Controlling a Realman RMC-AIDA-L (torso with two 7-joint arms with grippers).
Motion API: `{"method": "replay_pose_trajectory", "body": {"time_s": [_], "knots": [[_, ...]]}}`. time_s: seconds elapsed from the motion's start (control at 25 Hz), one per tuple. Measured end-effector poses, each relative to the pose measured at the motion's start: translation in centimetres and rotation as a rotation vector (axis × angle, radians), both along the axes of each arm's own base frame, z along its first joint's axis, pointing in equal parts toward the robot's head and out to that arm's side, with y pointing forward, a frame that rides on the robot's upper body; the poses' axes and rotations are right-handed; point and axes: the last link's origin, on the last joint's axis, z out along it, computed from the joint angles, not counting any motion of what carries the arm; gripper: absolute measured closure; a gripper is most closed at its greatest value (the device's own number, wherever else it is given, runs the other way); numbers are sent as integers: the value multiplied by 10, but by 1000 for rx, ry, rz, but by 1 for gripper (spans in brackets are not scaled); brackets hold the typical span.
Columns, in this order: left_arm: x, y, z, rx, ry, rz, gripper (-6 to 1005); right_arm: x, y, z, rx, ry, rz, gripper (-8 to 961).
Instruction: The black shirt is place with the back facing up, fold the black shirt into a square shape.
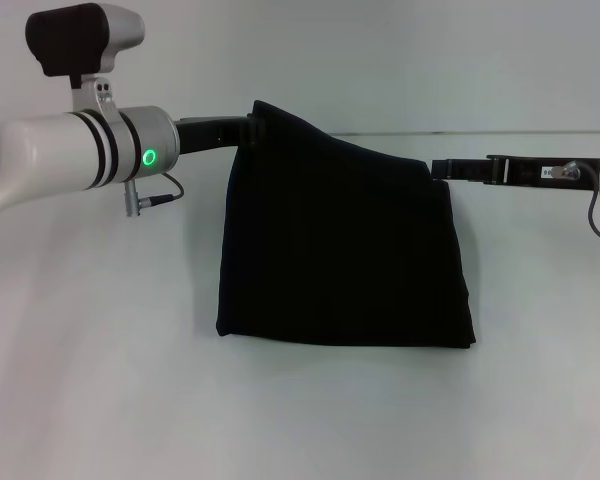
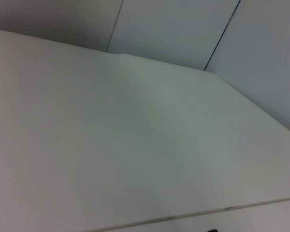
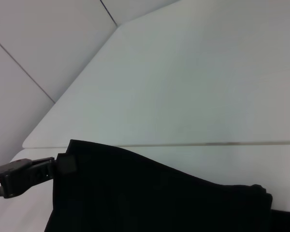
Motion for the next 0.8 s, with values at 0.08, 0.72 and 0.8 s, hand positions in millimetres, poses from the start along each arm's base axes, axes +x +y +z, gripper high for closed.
{"method": "replay_pose_trajectory", "body": {"time_s": [0.08,0.72,0.8], "knots": [[1,1,0,2,5,-4,962,0,0,0,0,-1,2,161],[-29,-15,16,75,-44,51,783,-1,1,3,14,-35,57,160],[-24,-27,29,81,-105,-16,714,-1,1,5,19,-56,91,159]]}}
